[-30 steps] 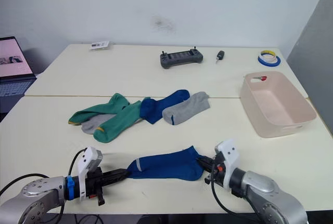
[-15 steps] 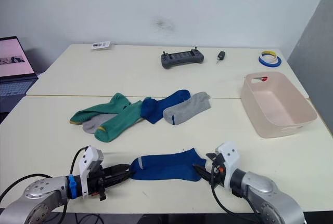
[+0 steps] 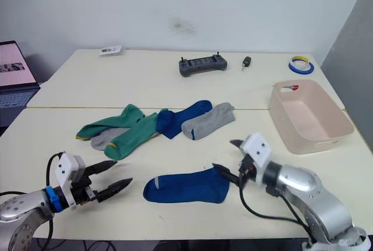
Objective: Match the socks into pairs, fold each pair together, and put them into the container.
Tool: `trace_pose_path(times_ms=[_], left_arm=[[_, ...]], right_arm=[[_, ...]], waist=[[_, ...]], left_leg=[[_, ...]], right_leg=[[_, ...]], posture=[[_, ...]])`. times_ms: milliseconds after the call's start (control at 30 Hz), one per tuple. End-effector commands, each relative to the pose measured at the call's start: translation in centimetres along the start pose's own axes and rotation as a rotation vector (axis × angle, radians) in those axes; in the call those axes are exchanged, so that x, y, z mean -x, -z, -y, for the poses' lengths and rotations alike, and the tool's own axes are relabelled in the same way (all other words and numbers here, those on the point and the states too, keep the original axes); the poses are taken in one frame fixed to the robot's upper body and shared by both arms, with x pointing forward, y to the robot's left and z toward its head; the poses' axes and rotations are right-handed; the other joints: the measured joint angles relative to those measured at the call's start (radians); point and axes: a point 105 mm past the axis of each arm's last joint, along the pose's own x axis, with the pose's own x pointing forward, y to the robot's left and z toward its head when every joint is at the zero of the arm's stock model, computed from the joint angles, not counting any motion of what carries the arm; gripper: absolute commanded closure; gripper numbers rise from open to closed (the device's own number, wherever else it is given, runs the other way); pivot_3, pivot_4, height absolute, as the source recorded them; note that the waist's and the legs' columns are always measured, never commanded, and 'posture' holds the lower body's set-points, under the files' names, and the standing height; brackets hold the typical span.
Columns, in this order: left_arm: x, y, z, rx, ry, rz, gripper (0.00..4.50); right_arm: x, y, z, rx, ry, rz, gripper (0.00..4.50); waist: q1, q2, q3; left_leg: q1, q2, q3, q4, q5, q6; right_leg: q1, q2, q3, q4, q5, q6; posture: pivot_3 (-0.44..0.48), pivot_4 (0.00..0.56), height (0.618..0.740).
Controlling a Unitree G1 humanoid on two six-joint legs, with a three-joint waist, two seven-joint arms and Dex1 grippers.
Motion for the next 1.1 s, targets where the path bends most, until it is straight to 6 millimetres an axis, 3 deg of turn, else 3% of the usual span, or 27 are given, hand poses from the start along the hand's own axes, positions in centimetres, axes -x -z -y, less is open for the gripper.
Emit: trace_pose_path(times_ms=[33,333,733,1100], left_arm=[[-0.4,-2.2,-0.7,0.016,-0.023,0.072,0.02],[-2.7,-4.9,-1.7,0.072,-0.040,0.121,0.02],[-10.5,-6.0,-1.5,0.058,-0.109,0.086,0.02],[-11.4,-5.4,-1.5,0.077,-0.239,0.136,0.02]], right_arm=[[-0.3,-2.2,-0.6,0.058,-0.057,0.042,0.00],[-0.7,-2.8,-0.3,0.108,-0.069,0.020,0.00],[-0.8,-2.1,-1.0,0.094,-0.064,-0.001,0.00],[-0.5,-1.7,-1.1,0.080,-0.039,-0.018,0.00]], waist=[[0.002,0.000,0.000],[0.002,0.000,0.000],[0.002,-0.001,0.000],[0.002,-0.001,0.000]], left_leg=[[0.000,0.000,0.000,0.000,0.000,0.000],[-0.002,0.000,-0.001,0.001,0.000,0.000],[-0.002,-0.001,-0.001,0.002,0.000,0.000],[-0.002,-0.001,-0.001,0.002,0.000,0.000]], right_leg=[[0.000,0.000,0.000,0.000,0.000,0.000],[-0.001,0.000,-0.001,0.000,0.000,0.000],[-0.001,0.000,0.000,0.001,0.000,0.000],[-0.001,0.000,0.000,0.001,0.000,0.000]], posture=[[0.000,0.150,0.740],[0.000,0.150,0.740],[0.000,0.150,0.740],[0.000,0.150,0.740]])
